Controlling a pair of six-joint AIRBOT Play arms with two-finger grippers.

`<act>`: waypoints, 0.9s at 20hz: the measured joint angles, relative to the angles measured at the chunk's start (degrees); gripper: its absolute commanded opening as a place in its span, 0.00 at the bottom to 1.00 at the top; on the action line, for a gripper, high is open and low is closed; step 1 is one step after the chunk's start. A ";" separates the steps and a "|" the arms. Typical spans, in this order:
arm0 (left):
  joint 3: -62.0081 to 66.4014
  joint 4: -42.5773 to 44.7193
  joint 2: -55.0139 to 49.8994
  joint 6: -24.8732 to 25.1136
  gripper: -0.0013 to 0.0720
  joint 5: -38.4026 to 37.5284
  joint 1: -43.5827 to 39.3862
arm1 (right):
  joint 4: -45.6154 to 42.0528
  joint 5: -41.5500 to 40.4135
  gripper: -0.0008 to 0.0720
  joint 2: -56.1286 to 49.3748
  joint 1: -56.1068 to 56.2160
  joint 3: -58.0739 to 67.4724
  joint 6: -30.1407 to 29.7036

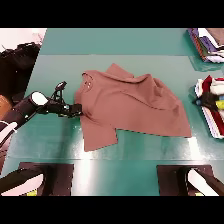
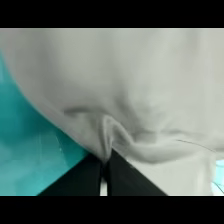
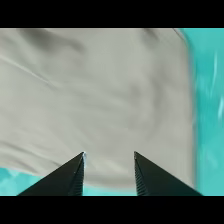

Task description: Fold the shirts.

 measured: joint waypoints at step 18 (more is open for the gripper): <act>4.35 -0.17 0.00 3.30 0.05 -2.16 -0.02 | 6.25 -9.88 0.06 -7.96 -13.81 -22.47 1.92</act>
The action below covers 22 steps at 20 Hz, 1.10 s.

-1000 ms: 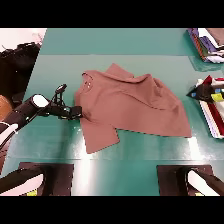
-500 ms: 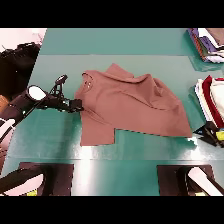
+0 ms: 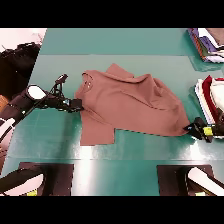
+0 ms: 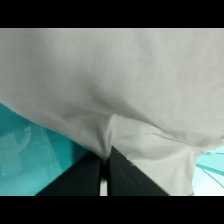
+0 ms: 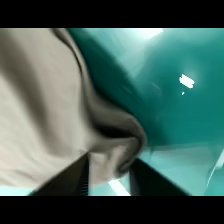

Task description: Fold the shirts.

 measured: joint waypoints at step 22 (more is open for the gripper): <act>56.85 10.93 27.19 -5.68 0.05 -1.29 -0.02 | -2.47 -2.78 0.04 18.60 15.63 65.55 -0.63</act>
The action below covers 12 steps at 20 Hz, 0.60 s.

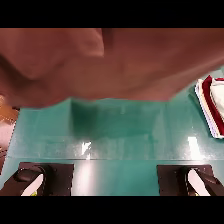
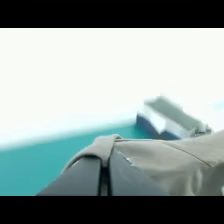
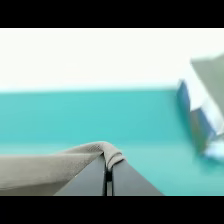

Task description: Fold the shirts.

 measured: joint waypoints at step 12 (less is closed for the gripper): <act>6.19 9.84 -13.22 -3.54 0.05 -18.03 -0.04 | -3.32 14.01 0.04 -13.20 0.31 10.19 2.69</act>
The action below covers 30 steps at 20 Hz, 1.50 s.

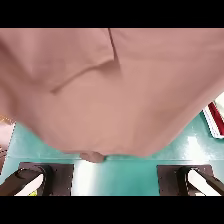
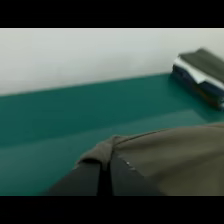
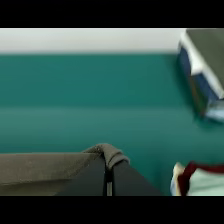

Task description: Fold the shirts.

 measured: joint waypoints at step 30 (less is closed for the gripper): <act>-32.48 0.63 -37.90 -0.15 0.60 2.21 4.79 | -0.20 -9.03 0.61 -28.50 8.50 -32.39 -2.08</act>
